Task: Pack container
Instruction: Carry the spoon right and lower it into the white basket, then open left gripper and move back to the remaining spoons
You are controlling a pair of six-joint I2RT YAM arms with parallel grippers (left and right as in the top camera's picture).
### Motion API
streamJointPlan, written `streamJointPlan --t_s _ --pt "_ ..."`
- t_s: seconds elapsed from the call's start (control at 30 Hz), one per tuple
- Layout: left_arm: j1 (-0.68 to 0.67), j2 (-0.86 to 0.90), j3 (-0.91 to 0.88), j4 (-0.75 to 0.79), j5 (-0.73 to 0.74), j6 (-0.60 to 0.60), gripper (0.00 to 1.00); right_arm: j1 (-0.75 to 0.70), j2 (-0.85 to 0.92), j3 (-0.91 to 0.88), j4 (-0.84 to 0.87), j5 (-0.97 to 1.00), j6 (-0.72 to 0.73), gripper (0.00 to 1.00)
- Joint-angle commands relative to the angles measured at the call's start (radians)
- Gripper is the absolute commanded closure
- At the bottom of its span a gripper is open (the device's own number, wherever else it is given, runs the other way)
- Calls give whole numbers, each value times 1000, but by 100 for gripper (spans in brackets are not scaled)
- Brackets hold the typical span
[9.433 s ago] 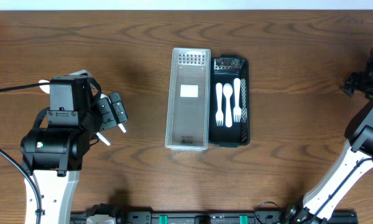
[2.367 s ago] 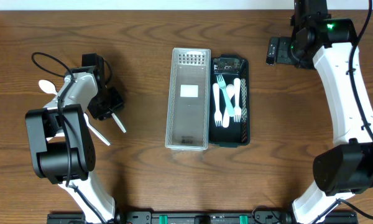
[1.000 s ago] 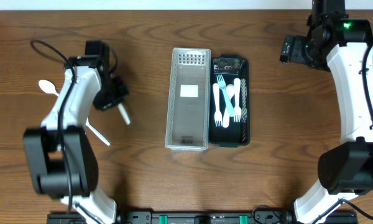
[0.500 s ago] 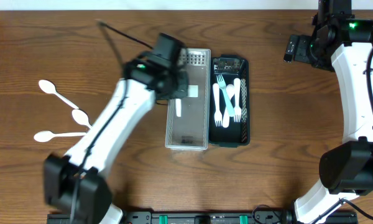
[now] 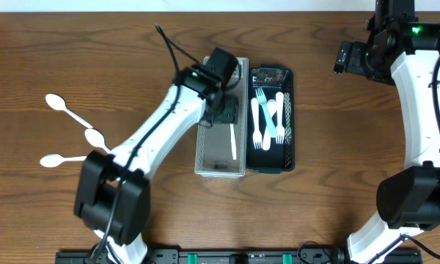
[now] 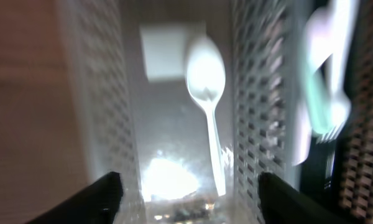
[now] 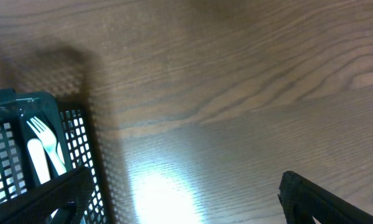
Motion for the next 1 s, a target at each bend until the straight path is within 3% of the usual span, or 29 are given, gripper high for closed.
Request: streamJointPlan --t_s 0.0,0.07,0.17,0.3,0.4,0.5,0.67,0.97 --pt "33 -143 141 -27 -172 39 16 -6 6 -4 0 -4 -18 1" --pt "86 -196 181 -47 -248 33 2 -6 6 -4 0 -3 -25 1" --pt "244 -266 191 -85 -304 -52 2 -6 6 -4 0 -3 -39 1" --pt "550 -279 189 -172 -287 -230 2 -6 6 -4 -1 -3 -68 1" --pt "779 -244 165 -164 -176 -244 2 -6 6 -4 -3 -3 -69 1" --pt "915 -184 150 -148 -125 -247 2 -6 6 -4 -3 -3 -69 1" --pt "1018 -29 150 -106 -126 -247 2 -6 6 -4 -4 -3 -69 1" --pt "1031 166 150 18 -125 -255 2 -6 6 -4 -30 -4 -57 1"
